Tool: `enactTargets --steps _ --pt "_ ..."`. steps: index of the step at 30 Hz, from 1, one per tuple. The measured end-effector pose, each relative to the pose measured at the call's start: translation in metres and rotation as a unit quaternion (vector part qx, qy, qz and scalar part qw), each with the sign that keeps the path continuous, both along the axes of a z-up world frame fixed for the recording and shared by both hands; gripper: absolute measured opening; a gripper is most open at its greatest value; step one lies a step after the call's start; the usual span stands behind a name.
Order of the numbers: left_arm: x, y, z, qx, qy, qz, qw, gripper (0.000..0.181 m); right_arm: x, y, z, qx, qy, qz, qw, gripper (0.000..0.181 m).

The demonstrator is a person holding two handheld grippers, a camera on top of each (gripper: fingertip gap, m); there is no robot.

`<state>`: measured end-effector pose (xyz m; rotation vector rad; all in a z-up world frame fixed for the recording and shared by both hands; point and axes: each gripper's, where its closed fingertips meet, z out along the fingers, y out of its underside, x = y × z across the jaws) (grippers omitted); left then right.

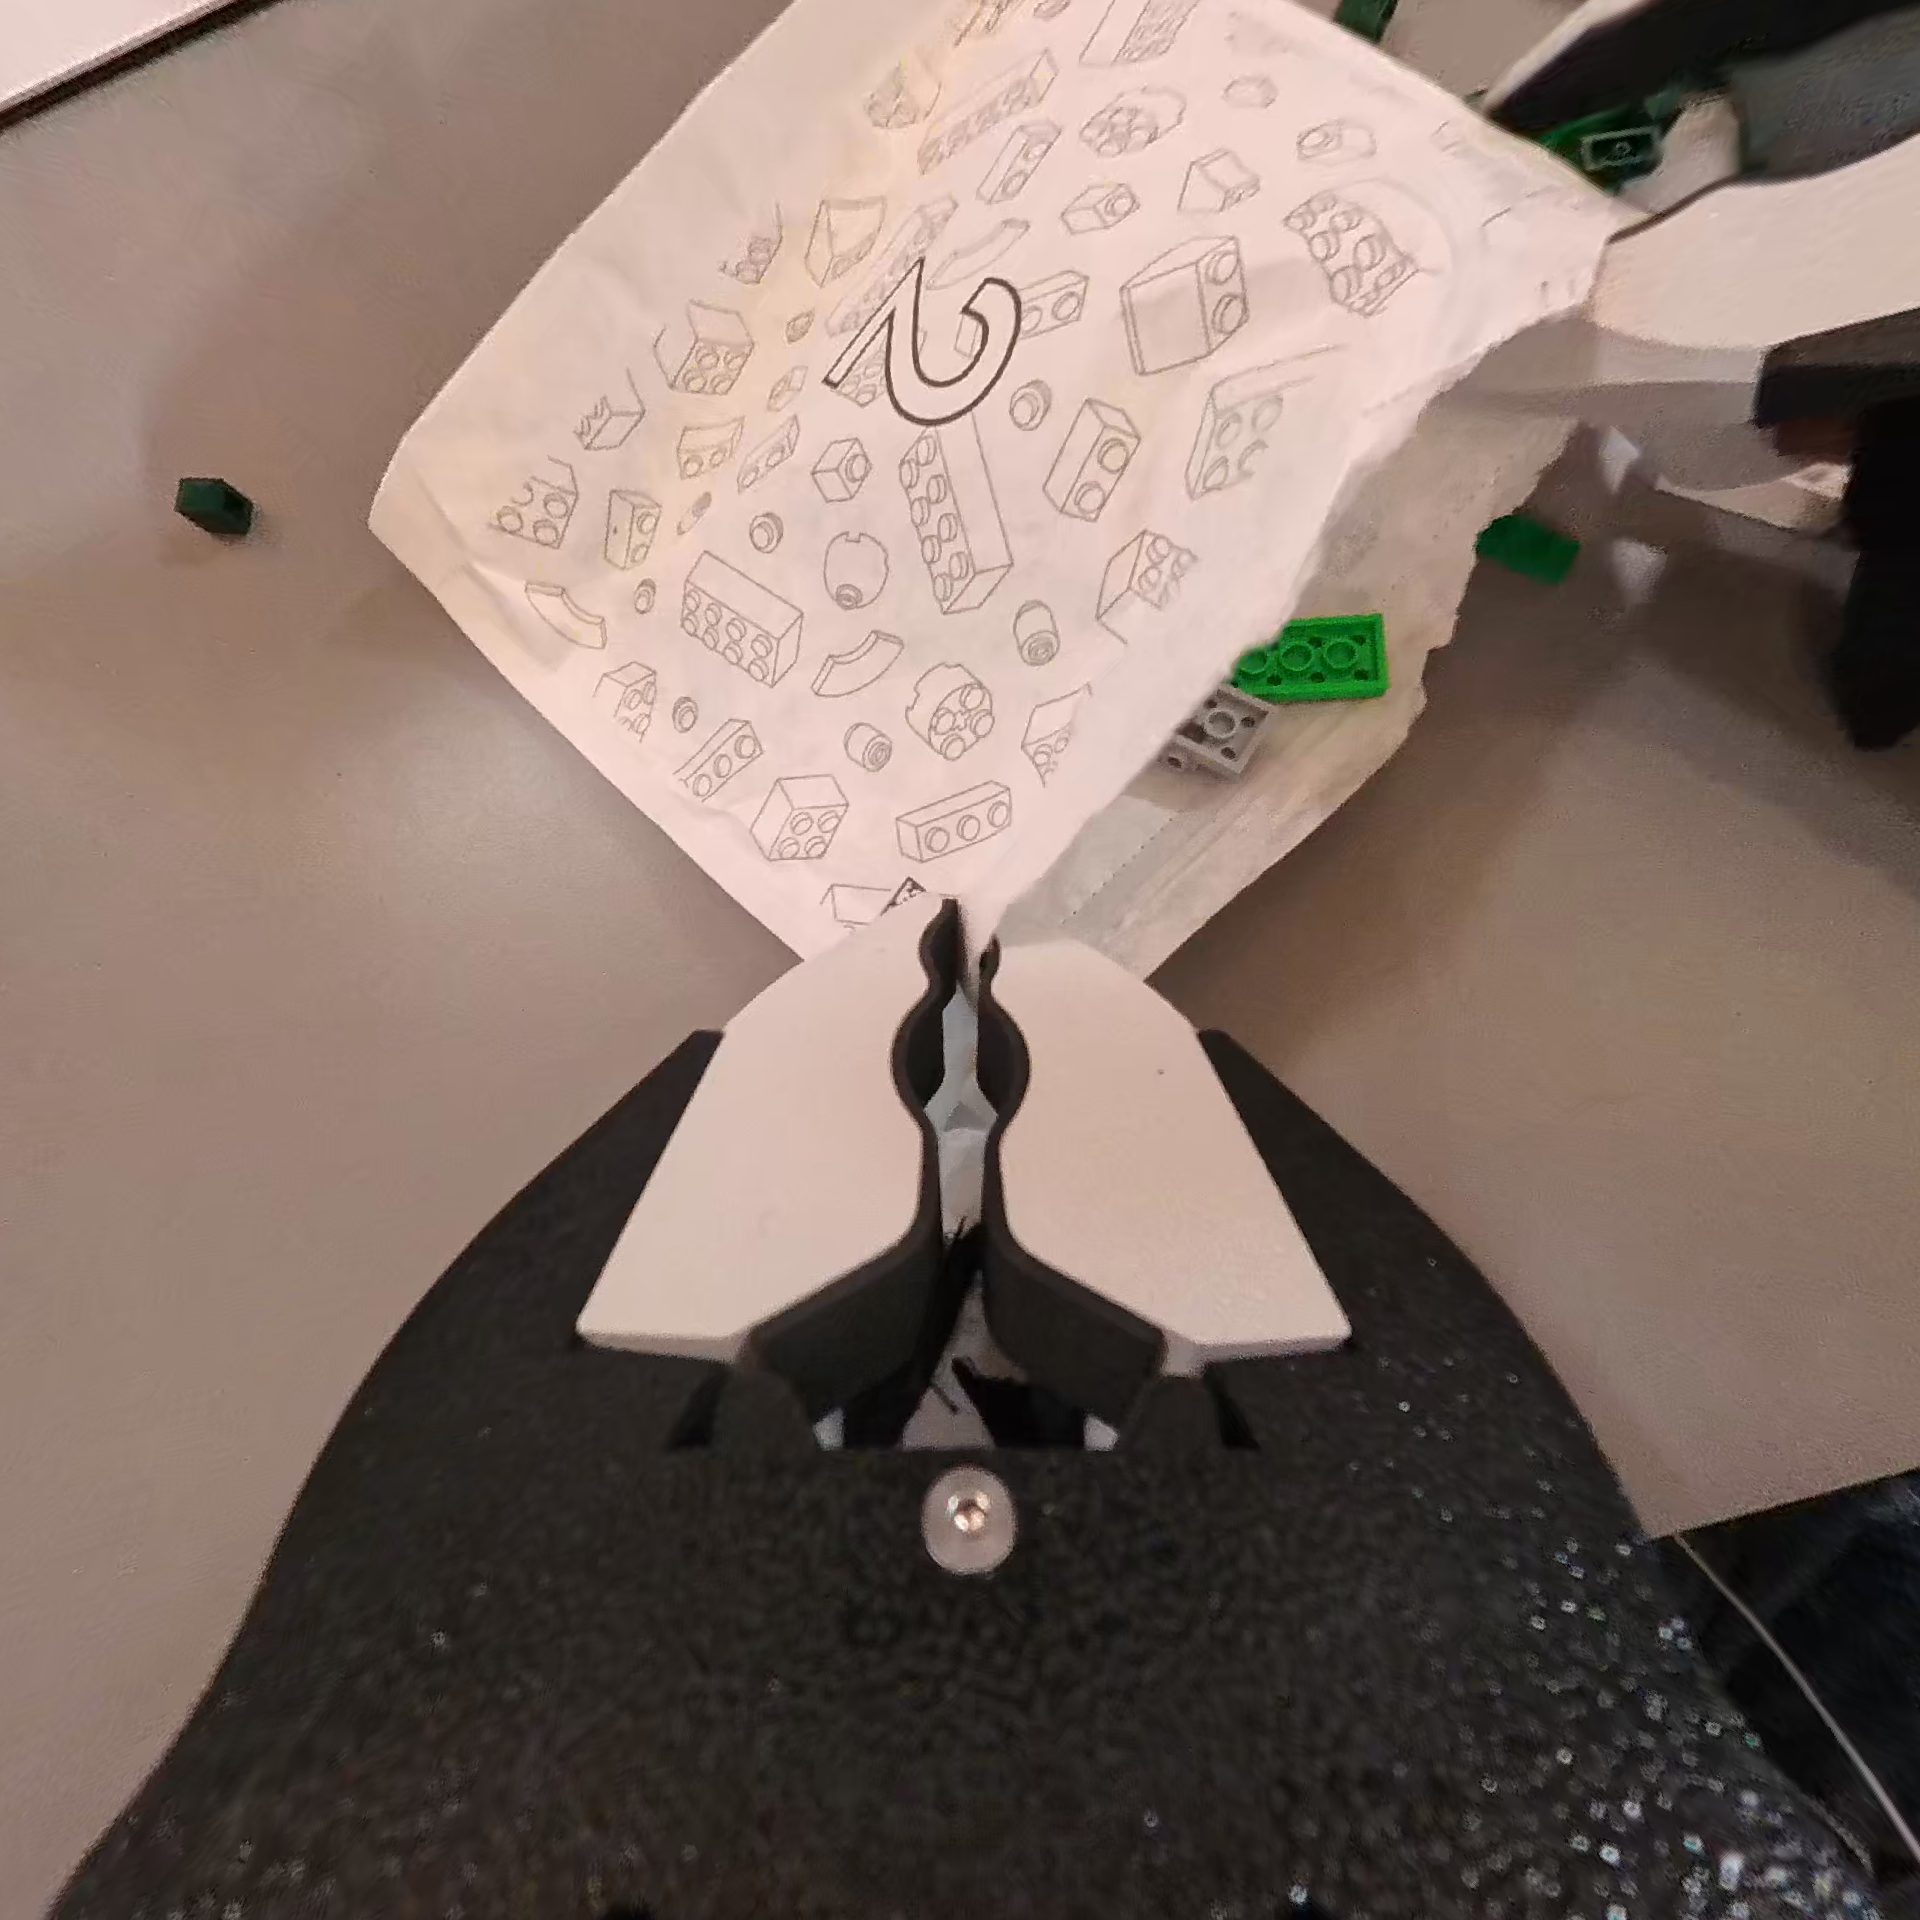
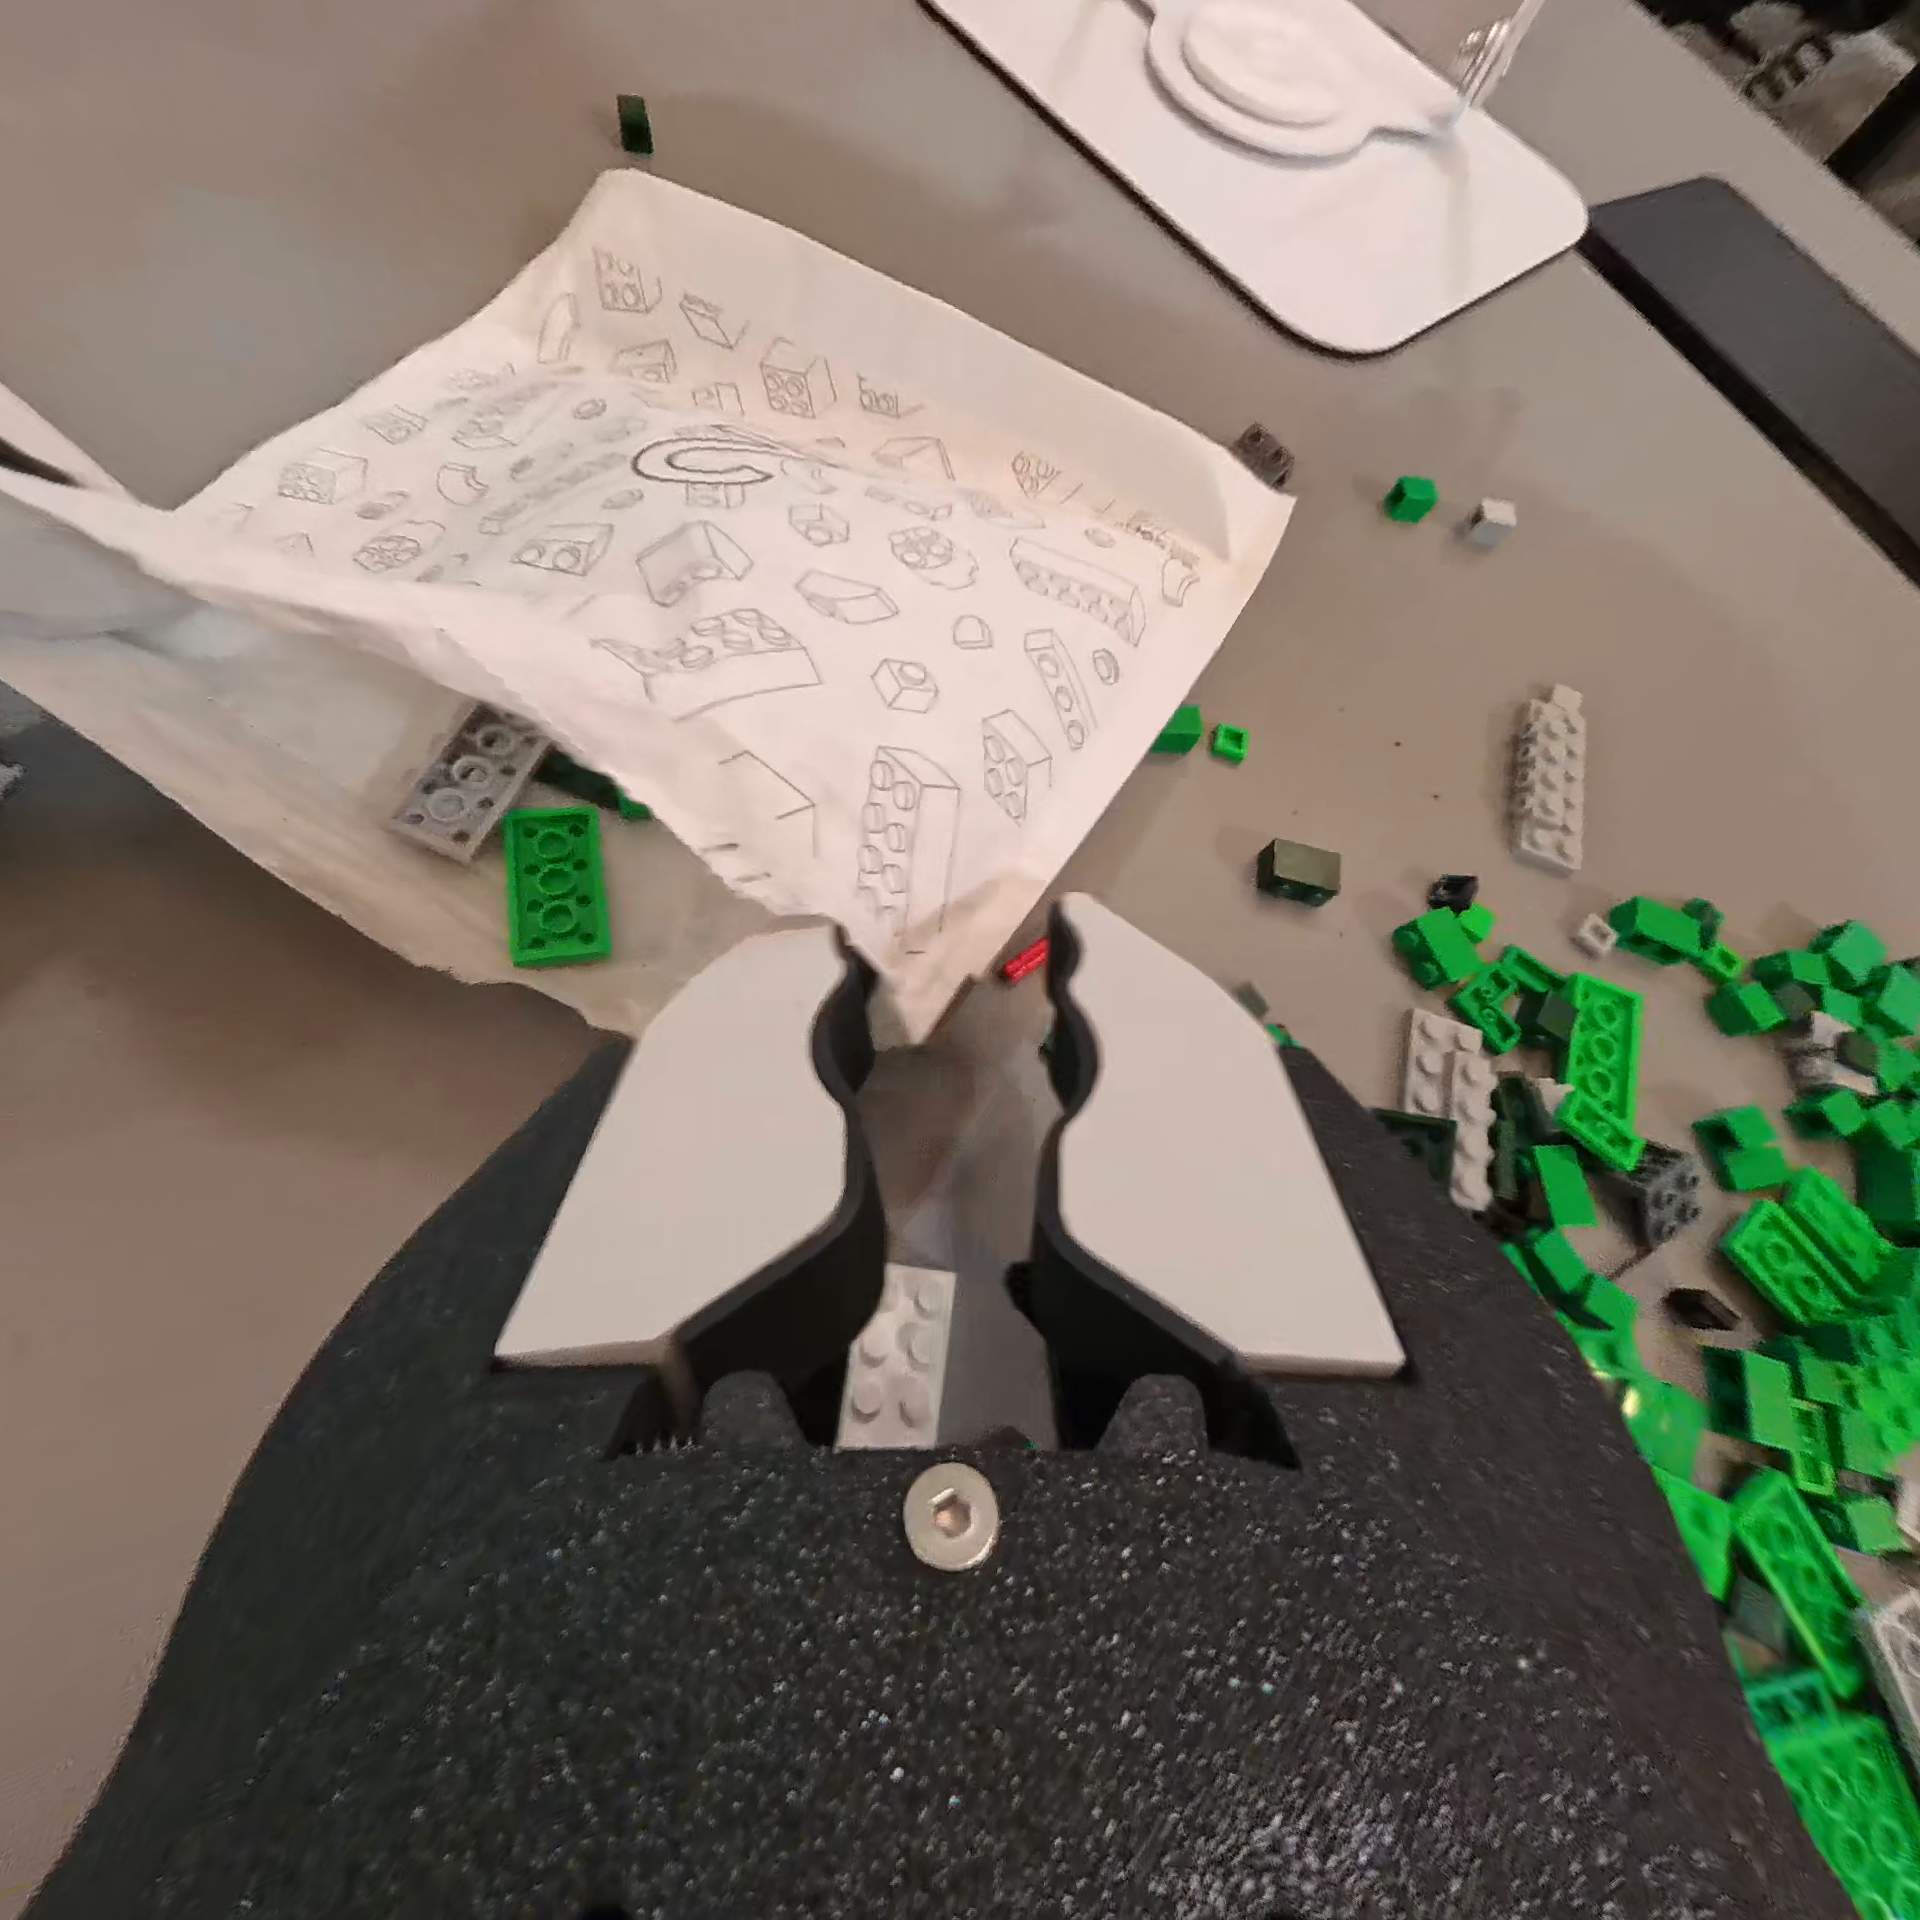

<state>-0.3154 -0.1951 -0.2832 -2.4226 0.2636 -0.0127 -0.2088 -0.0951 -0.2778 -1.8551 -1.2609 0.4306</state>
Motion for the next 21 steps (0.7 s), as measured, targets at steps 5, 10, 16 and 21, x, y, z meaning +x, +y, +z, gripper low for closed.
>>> enactTargets --steps 5,10,16,21 --pt "0.004 0.005 0.006 0.013 0.002 -0.008 1.0 0.0 -0.008 -0.009 0.005 0.009 0.003 0.014 1.0 0.0" --pt "0.006 0.008 0.018 0.027 0.017 -0.016 0.999 0.0 -0.022 -0.025 0.025 0.063 0.025 0.041 0.997 0.0" --pt "0.009 0.007 0.04 0.063 0.014 -0.016 0.998 0.0 -0.022 -0.031 0.05 0.037 0.1 0.039 0.994 0.0" --pt "0.013 0.005 0.061 0.075 0.007 -0.015 0.997 0.0 -0.021 -0.029 0.054 0.024 0.125 0.03 0.991 0.0"
